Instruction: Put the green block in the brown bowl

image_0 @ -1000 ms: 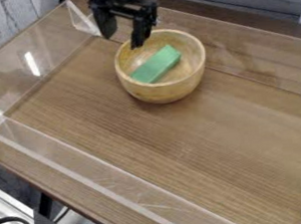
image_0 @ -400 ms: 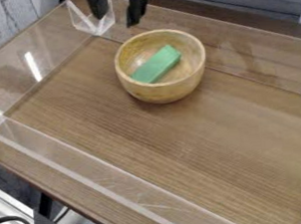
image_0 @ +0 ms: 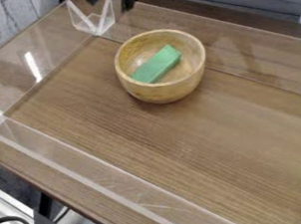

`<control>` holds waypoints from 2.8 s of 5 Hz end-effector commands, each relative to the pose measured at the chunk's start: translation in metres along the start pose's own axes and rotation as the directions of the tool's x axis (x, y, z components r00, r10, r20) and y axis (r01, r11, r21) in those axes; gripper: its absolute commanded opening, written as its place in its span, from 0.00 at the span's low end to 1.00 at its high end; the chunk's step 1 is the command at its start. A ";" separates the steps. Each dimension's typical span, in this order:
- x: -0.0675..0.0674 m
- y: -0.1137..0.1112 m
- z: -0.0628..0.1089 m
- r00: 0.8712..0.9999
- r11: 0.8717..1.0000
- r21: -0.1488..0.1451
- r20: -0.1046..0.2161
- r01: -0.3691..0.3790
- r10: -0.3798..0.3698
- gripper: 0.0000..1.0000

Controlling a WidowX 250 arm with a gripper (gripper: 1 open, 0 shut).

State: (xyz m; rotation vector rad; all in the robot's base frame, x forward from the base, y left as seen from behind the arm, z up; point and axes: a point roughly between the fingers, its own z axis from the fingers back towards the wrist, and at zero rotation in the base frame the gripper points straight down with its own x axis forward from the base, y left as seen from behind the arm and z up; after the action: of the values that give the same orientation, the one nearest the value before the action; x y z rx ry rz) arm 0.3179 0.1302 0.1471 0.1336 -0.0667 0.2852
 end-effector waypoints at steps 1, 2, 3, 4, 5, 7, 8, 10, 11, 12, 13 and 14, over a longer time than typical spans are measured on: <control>-0.002 0.016 0.016 0.998 0.998 0.014 -0.009 -0.057 0.057 1.00; -0.007 0.023 0.011 0.992 0.995 0.017 -0.073 -0.100 0.101 1.00; -0.004 0.020 0.006 0.996 0.996 -0.013 -0.025 -0.085 0.085 1.00; 0.003 0.021 0.000 0.998 0.997 -0.044 0.026 -0.059 0.061 1.00; 0.006 0.037 -0.008 0.995 0.994 -0.070 0.048 -0.085 0.088 1.00; 0.000 0.027 -0.003 0.992 0.993 -0.080 0.093 -0.082 0.090 1.00; 0.000 -0.003 0.017 0.992 0.997 -0.067 0.110 -0.048 0.055 1.00; -0.007 0.004 0.028 0.979 0.991 -0.051 0.170 0.124 -0.114 1.00; -0.006 0.006 0.021 0.982 0.986 -0.017 0.095 0.168 -0.166 1.00; -0.003 0.004 0.015 0.979 0.979 0.004 0.022 0.203 -0.204 1.00; -0.008 0.006 0.018 0.984 0.981 0.099 0.057 0.165 -0.171 1.00; -0.011 0.004 0.025 0.978 0.976 0.179 0.143 0.128 -0.154 1.00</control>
State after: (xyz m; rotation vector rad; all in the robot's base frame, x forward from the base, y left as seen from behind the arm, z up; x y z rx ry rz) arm 0.3035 0.1276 0.1523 0.3117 -0.1277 0.1275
